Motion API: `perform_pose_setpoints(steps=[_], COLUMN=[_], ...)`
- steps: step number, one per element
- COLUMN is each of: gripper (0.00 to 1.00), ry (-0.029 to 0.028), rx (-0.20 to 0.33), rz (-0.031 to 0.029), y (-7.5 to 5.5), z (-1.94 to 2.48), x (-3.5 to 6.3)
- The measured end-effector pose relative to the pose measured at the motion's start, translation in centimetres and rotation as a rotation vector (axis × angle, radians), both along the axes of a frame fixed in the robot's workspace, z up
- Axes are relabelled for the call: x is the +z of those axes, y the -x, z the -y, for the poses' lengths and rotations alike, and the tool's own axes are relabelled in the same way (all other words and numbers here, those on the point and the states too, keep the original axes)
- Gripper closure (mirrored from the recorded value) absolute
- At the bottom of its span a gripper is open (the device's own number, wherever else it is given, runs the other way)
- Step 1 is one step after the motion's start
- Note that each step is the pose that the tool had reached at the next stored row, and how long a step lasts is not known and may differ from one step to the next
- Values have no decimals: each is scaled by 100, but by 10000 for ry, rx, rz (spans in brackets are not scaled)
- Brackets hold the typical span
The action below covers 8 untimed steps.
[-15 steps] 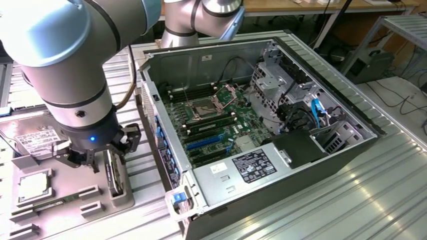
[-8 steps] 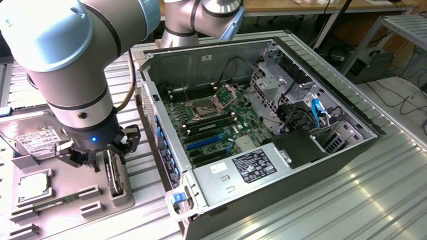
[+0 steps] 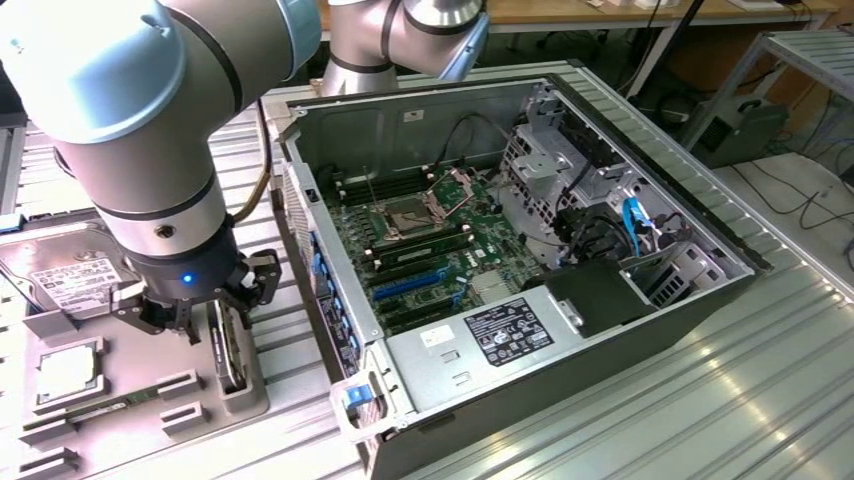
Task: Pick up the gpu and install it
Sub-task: 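Pick up the gpu and move the gpu toward the slot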
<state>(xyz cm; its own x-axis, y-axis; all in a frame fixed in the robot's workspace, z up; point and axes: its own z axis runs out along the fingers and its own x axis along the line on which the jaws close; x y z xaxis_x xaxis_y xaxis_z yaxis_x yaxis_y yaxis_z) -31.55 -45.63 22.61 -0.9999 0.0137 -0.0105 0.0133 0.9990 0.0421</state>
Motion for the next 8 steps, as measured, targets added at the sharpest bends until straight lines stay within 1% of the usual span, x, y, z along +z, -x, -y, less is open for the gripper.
perform_pose_setpoints(steps=[2,7,8], gripper=[44,44,46], ry=[0,0,-1], rx=[-130,-142,-141], rz=[0,1,1], y=[0,0,0], z=[0,0,0], x=[-1,-1,-1])
